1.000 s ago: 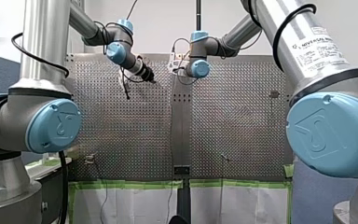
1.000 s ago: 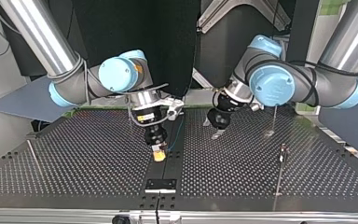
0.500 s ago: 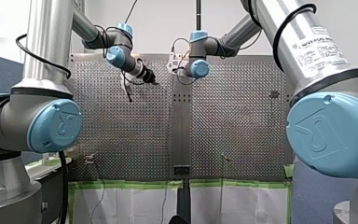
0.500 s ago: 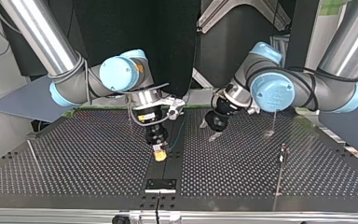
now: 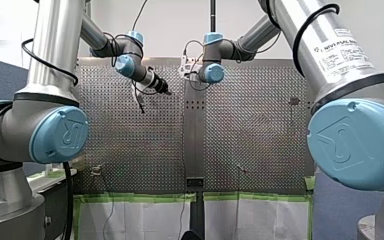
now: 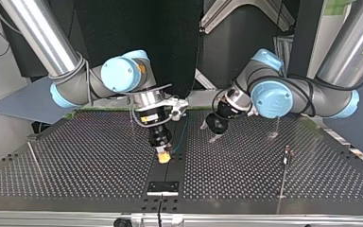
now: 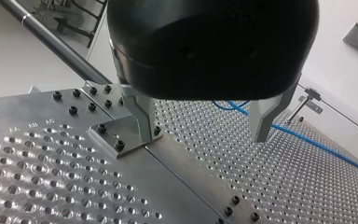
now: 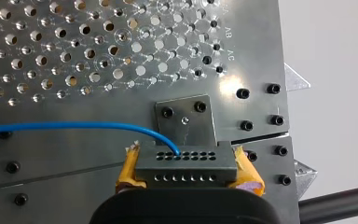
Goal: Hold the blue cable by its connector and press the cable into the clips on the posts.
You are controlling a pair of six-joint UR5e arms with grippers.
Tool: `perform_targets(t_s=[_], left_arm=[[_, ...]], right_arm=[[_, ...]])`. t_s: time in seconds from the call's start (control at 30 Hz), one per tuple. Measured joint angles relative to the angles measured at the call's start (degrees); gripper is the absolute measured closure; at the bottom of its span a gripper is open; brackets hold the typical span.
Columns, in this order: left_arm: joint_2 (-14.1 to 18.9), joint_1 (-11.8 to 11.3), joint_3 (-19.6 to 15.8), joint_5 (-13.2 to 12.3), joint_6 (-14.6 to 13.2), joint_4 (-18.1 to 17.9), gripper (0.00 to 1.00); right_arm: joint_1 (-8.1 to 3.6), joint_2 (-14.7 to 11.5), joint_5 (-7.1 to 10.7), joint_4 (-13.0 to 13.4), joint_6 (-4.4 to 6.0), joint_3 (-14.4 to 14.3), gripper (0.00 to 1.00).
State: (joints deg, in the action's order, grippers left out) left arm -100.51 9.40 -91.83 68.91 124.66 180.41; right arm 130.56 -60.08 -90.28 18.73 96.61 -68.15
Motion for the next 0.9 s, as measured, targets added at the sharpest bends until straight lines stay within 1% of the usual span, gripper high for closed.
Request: perform_targets(t_s=[0.13, 0.27, 0.4, 0.5, 0.9], left_arm=[[-0.25, -0.25, 0.00, -0.29, 0.54, -0.65, 0.00], [-0.30, -0.38, 0.01, -1.27, 1.61, -1.50, 0.00], [-0.31, -0.39, 0.00, -2.41, 3.17, -2.72, 0.00], [-0.33, -0.37, 0.00, -2.89, 3.72, -3.01, 0.00], [-0.33, 0.16, -0.08, -3.14, 4.59, -2.80, 0.00]], right_arm=[[0.07, -0.08, 0.32, -0.13, 0.07, 0.00, 1.00], [0.08, -0.09, 0.42, -0.26, 0.09, -0.01, 1.00], [0.38, -0.46, 0.49, -0.73, 0.03, -0.01, 1.00], [0.57, -0.62, 0.48, -0.91, -0.05, -0.01, 1.00], [0.78, -0.71, 0.47, -0.95, -0.09, -0.01, 1.00]])
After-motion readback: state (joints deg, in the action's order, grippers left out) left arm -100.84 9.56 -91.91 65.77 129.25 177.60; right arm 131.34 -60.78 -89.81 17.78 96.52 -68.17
